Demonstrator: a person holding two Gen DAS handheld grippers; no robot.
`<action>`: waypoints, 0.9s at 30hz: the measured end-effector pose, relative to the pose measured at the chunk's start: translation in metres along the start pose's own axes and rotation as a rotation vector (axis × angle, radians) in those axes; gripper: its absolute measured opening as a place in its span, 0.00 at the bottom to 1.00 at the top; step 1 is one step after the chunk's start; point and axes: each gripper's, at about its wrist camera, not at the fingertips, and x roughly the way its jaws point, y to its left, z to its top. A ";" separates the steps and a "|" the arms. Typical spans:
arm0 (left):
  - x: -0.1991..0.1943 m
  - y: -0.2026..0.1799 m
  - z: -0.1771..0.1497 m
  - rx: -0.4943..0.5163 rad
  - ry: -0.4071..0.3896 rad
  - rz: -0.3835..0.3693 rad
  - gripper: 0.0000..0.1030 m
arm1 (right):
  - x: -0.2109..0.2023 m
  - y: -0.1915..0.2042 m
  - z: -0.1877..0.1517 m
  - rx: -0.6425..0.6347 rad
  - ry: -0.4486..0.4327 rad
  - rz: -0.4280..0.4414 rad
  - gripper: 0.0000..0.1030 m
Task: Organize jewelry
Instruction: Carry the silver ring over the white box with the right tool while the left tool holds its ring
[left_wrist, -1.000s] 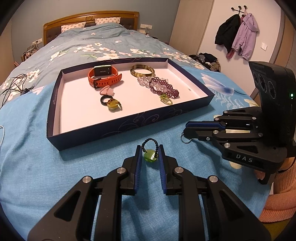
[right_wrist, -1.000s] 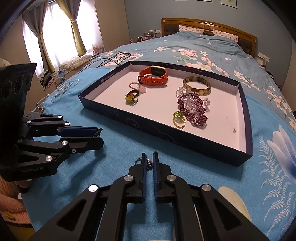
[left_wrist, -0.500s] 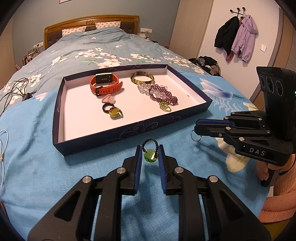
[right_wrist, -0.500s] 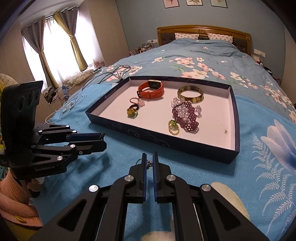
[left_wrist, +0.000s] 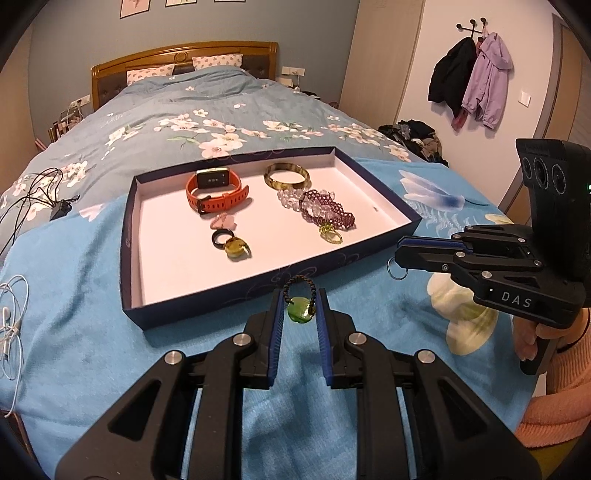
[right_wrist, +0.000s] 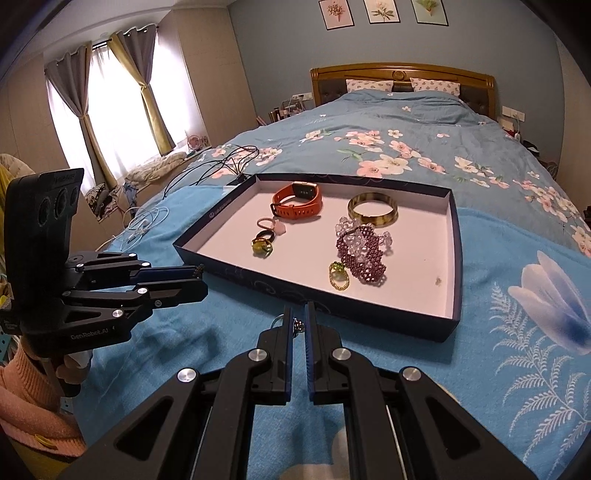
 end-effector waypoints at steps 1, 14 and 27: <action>0.000 0.000 0.001 0.000 -0.002 0.000 0.17 | 0.000 0.000 0.000 0.000 -0.001 0.000 0.04; -0.006 0.004 0.012 0.002 -0.032 0.017 0.17 | -0.004 -0.003 0.012 -0.005 -0.037 -0.014 0.04; -0.003 0.010 0.023 0.003 -0.046 0.036 0.17 | -0.003 -0.008 0.024 -0.005 -0.053 -0.013 0.04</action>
